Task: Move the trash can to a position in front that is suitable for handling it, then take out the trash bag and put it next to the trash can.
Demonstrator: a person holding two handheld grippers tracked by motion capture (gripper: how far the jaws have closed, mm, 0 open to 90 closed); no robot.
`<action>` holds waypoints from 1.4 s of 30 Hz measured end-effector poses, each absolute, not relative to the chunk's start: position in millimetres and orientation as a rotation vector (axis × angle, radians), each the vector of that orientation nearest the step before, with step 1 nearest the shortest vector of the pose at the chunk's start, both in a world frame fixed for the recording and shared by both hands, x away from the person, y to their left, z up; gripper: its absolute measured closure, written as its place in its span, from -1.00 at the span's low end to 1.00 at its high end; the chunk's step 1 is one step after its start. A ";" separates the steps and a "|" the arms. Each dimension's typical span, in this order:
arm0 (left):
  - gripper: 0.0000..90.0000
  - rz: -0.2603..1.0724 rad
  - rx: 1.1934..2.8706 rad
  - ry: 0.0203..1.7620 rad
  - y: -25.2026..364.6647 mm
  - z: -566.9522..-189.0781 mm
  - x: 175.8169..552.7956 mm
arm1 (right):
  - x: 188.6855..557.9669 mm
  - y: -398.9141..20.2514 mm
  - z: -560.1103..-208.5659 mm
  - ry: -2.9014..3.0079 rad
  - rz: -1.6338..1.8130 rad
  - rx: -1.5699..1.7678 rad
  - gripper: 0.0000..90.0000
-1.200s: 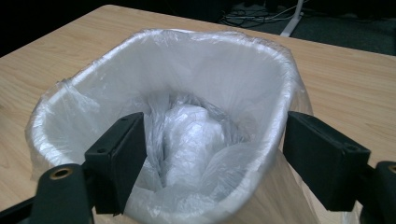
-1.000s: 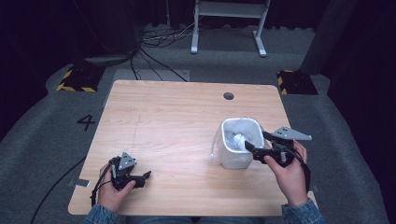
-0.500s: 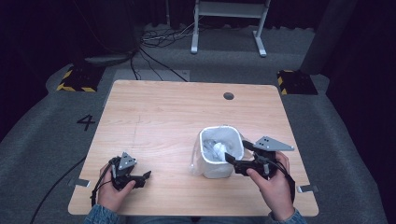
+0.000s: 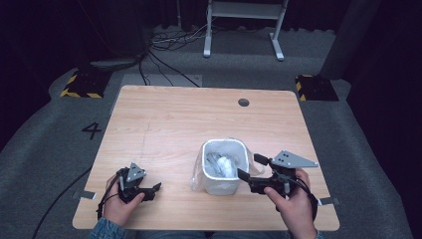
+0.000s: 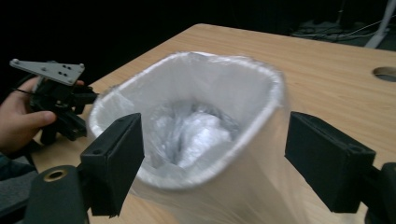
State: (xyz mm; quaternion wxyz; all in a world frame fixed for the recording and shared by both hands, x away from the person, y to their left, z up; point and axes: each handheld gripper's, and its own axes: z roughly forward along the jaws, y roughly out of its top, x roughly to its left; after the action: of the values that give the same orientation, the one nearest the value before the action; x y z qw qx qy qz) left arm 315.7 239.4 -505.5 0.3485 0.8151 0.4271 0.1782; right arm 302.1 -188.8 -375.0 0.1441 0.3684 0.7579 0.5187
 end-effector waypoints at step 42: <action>-0.59 0.442 2.109 0.830 146.0 -479.0 301.9 | 332.2 -241.1 -443.6 2.412 1.085 0.960 -0.64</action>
State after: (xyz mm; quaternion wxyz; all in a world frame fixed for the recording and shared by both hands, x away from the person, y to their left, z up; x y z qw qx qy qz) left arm 301.9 146.0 -479.0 0.4043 0.8353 0.3287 0.1751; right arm 332.2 -241.1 -443.6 0.1630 0.3366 0.8458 0.3804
